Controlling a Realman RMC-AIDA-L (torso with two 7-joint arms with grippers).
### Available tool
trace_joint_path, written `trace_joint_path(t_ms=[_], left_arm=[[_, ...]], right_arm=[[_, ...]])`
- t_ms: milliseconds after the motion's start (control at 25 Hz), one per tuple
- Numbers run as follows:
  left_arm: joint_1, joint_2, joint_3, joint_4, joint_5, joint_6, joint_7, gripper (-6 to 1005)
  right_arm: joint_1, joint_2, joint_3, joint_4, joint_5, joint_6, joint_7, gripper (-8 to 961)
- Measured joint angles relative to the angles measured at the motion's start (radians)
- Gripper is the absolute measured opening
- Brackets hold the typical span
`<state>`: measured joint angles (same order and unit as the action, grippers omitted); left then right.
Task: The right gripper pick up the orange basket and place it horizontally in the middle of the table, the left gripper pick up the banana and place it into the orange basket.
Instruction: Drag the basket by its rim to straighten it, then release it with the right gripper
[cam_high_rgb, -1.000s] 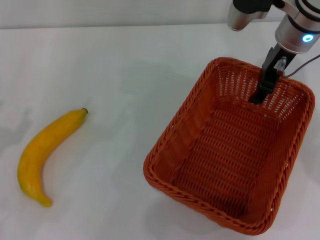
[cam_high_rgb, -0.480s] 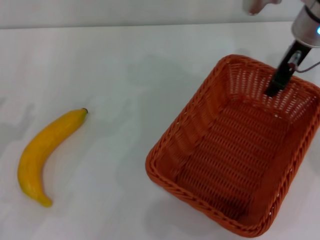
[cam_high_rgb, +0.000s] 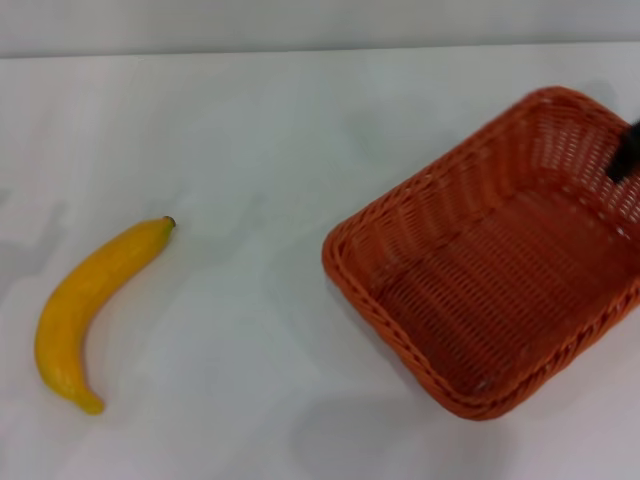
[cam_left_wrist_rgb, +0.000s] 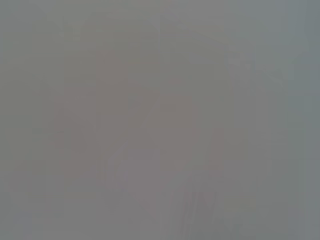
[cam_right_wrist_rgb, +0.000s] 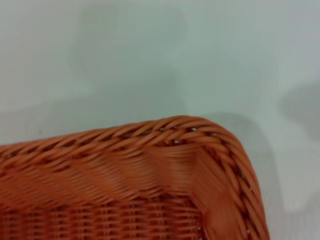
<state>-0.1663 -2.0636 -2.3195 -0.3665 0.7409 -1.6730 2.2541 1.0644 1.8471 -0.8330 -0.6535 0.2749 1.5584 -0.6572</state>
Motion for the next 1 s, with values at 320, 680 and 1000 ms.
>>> trace_joint_path(t_ms=[320,680,1000], left_arm=[[-0.013,0.021,-0.003,-0.001,0.000,0.015,-0.009,811],[-0.047,0.046,0.006,-0.005,0.000,0.052,-0.032,804],[-0.059,0.045,0.006,-0.048,0.034,0.096,-0.049,797]], right_arm=[[-0.166,0.058,0.131,-0.228,0.030,0.164,0.092,143],[-0.317,0.112,0.225,-0.315,0.272,0.172,0.214,127],[-0.341,0.128,0.154,-0.343,0.276,0.160,0.228,125]])
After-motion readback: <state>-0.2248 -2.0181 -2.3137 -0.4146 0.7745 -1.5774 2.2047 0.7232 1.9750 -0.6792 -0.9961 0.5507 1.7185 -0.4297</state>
